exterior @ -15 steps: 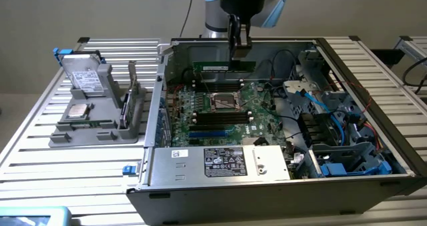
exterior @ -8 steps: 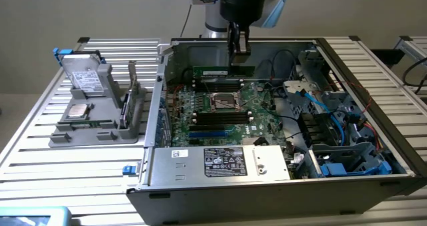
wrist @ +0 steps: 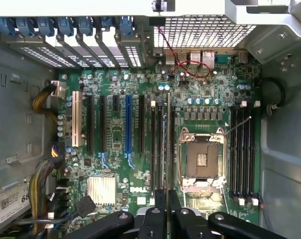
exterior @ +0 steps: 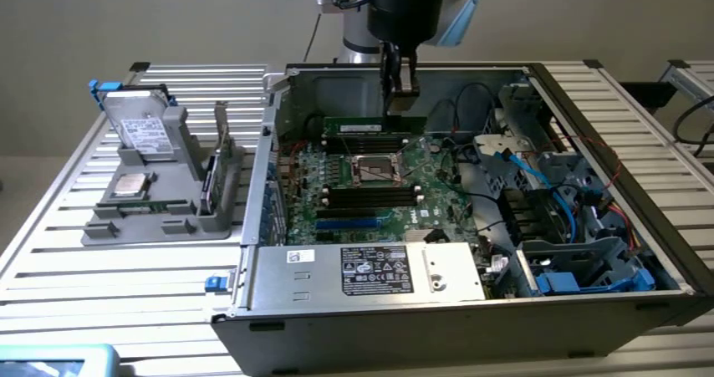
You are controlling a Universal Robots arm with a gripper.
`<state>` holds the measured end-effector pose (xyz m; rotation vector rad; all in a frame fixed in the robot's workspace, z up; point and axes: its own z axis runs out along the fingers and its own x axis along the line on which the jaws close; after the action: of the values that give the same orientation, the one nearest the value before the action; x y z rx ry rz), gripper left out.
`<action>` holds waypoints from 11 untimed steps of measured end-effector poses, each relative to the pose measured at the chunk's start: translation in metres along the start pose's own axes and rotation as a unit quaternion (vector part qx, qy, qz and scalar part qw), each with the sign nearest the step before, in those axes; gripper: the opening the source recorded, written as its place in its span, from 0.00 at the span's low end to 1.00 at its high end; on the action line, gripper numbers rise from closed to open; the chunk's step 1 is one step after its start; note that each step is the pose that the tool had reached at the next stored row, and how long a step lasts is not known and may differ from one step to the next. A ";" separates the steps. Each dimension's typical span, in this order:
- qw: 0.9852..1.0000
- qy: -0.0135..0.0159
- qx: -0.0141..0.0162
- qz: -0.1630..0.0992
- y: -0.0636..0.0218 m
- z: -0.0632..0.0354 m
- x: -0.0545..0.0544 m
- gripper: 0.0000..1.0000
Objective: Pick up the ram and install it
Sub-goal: 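Insert the ram into the slot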
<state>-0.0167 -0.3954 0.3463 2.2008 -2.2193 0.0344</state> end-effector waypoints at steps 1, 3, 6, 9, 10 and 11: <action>1.000 0.000 0.001 0.000 -0.0001 0.0010 0.000 0.14; 1.000 0.000 0.001 0.000 0.0000 0.0035 0.000 0.14; 1.000 0.000 0.001 0.000 0.0000 0.0087 0.000 0.14; 1.000 0.001 0.001 0.000 0.0000 0.0138 0.000 0.14; 1.000 0.001 0.001 0.000 0.0000 0.0154 0.000 0.14; 1.000 0.001 0.001 0.000 0.0000 0.0170 0.000 0.14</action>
<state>-0.0166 -0.3953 0.3293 2.2007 -2.2193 0.0396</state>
